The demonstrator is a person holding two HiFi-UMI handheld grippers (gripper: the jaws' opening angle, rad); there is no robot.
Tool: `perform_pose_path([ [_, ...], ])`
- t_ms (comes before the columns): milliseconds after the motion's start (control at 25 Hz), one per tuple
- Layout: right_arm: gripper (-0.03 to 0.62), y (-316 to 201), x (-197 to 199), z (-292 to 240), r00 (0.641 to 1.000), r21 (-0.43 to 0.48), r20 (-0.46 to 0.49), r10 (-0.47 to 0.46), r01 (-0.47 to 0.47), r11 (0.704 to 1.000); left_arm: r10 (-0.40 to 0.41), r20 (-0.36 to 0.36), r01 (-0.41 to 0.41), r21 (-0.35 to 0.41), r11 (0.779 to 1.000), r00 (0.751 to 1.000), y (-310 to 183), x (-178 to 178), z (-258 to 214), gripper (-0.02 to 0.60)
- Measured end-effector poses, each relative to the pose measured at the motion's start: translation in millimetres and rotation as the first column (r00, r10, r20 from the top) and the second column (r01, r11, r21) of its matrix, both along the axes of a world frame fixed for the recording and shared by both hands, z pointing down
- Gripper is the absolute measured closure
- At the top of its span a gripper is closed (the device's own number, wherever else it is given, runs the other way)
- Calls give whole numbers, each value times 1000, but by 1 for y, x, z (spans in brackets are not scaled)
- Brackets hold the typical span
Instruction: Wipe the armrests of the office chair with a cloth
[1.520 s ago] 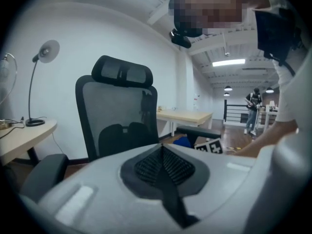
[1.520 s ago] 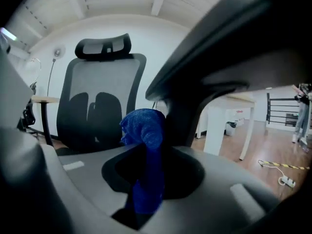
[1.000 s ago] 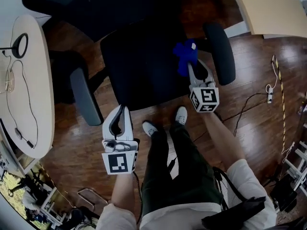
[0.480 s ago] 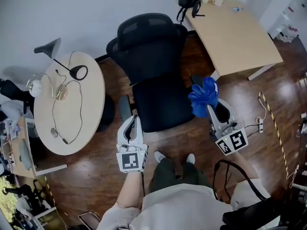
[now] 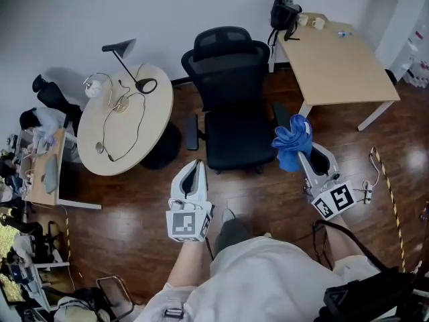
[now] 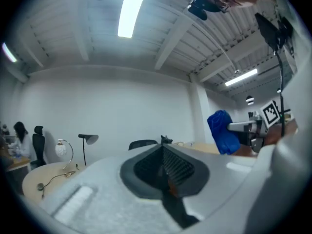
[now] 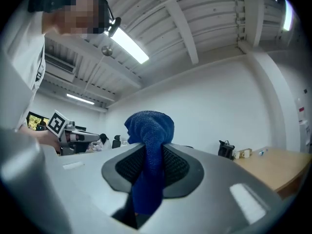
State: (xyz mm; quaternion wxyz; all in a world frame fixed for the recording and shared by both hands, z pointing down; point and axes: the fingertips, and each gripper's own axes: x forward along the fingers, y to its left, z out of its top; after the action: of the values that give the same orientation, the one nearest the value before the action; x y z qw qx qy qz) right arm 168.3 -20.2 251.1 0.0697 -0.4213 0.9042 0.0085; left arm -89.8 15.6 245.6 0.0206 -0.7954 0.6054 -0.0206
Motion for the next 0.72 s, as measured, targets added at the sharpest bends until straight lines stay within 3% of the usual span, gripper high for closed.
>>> perform_pose_path([
  [280,503,72,27,-11,996,-20,72,51,-49,999,39,9,-39,63,997,999,73,21,-26,581],
  [520,503,102,25,-19,993,-19,84,86,-85,996,73,39,-76,83,994,997,94,19,-36,580],
  [720,503,103,12,-19,993,-24,69,93,-92,995,105,-7,-105,64,992,994,104,14,-23,581],
])
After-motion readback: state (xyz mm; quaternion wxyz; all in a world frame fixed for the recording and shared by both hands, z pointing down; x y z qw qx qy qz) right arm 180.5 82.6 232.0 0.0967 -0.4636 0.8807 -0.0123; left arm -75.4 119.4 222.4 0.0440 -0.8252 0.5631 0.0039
